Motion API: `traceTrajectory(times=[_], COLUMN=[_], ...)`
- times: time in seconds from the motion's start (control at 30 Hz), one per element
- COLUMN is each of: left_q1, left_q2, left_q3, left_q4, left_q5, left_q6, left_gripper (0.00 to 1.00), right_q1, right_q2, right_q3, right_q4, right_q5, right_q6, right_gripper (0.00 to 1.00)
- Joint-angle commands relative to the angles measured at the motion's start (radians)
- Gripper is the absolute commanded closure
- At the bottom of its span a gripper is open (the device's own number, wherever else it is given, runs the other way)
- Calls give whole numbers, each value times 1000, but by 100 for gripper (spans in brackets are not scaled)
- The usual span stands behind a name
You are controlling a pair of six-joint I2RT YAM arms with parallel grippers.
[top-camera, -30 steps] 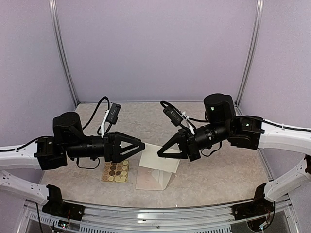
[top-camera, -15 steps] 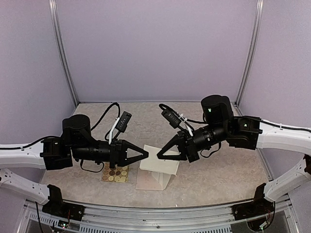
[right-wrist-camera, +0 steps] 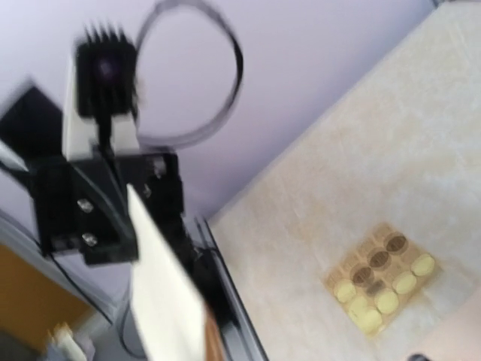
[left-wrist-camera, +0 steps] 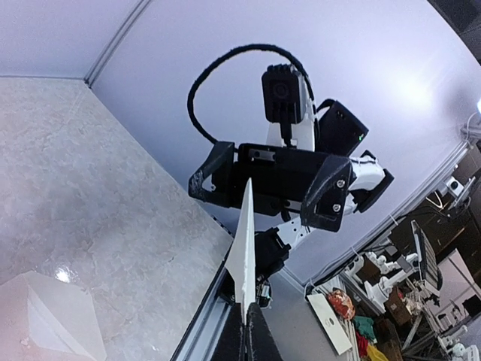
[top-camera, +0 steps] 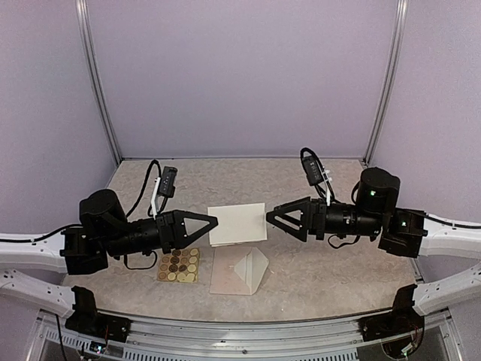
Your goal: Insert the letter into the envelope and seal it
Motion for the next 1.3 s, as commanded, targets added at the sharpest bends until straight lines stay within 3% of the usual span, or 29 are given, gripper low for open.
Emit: traceTrajectory(times=[0.0, 0.2, 0.37, 0.57, 0.7, 0.73, 0.83, 0.97, 1.1, 1.27], left_q1=[-8, -10, -14, -18, -20, -19, -19, -15, -10, -10], left_q2=[-46, -48, -48, -48, -50, -51, -73, -125, -127, -63], left_q3=[-74, -70, -75, -77, -71, -66, -35, 15, 86, 164], left_q4=[195, 208, 210, 188, 139, 114, -32, -251, -458, -548], left_q5=[-123, -123, -124, -130, -135, -139, -192, -302, -323, -214], left_q6=[-69, -70, -71, -71, -57, -48, -19, 44, 119, 207], left_gripper=[100, 100, 100, 100, 100, 94, 59, 36, 28, 23], right_q1=[4, 29, 32, 32, 32, 33, 29, 11, -8, -9], right_q2=[-34, 67, 118, 132, 116, 109, 80, 62, 90, 164], right_q3=[-136, -86, -48, -39, -45, -42, -13, 97, 198, 307], right_q4=[369, 420, 447, 481, 458, 435, 304, -39, -292, -456], right_q5=[82, -3, -55, -82, -68, -62, -28, 25, 9, -144], right_q6=[208, 215, 213, 213, 196, 182, 116, -23, -132, -246], right_gripper=[8, 11, 31, 98, 100, 100, 100, 100, 100, 100])
